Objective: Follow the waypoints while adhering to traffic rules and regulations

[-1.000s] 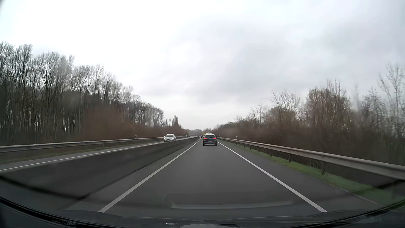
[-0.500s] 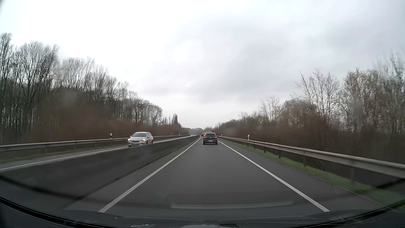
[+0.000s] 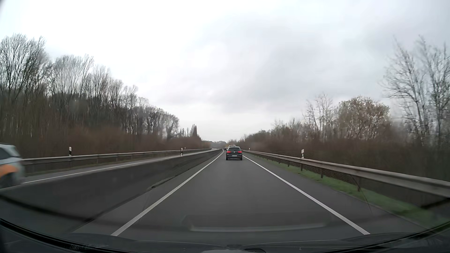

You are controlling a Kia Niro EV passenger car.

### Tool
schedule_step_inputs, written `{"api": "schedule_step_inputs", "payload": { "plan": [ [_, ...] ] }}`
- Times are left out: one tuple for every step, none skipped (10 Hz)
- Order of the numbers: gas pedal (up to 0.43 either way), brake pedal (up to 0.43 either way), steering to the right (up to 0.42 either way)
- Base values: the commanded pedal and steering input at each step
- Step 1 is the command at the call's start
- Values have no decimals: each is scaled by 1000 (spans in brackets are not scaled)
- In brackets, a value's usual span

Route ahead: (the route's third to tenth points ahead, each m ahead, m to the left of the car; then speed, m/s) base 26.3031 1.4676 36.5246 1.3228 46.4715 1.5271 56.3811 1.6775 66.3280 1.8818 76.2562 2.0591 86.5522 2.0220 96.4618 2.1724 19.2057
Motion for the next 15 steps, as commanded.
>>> {"api": "schedule_step_inputs", "payload": {
  "plan": [
    [47,0,-1],
    [67,0,-1],
    [110,0,-1],
    [130,0,-1],
    [138,0,-1],
    [138,0,0],
    [138,0,0],
    [150,0,0],
    [150,0,0],
    [150,0,0],
    [150,0,0],
    [150,0,2],
    [150,0,2],
    [150,0,2],
    [150,0,3]
  ]
}}
